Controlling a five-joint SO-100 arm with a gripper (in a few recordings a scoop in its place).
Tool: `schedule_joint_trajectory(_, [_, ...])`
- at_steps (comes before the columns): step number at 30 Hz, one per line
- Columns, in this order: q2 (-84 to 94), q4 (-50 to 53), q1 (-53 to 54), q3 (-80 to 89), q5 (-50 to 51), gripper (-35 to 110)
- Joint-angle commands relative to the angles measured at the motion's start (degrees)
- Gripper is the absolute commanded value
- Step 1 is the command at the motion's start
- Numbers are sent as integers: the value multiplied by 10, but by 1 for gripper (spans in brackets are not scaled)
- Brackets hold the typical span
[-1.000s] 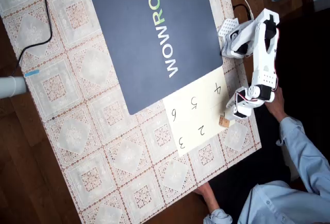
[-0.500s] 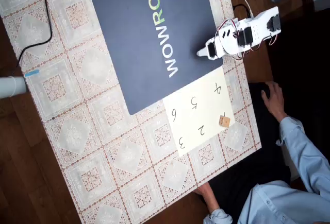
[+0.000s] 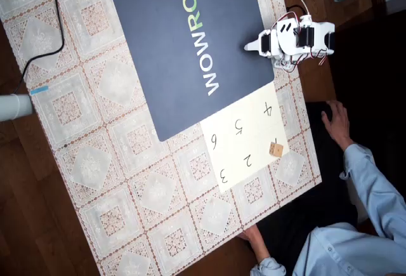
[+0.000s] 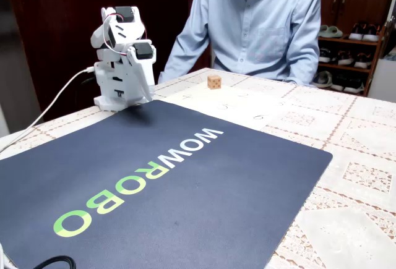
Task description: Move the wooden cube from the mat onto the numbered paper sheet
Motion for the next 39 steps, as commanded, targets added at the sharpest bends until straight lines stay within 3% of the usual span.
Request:
schedule_joint_trajectory(1, [10,4,15,25,-12,0])
schedule_joint_trajectory(20, [11,4,38,35,6,0])
schedule_joint_trajectory(24, [11,-110,33,61,-3,0])
schedule_joint_trajectory(34, [10,-204,-76,65,-27,0])
schedule_joint_trajectory(39, [10,-130,-140,6,30,0])
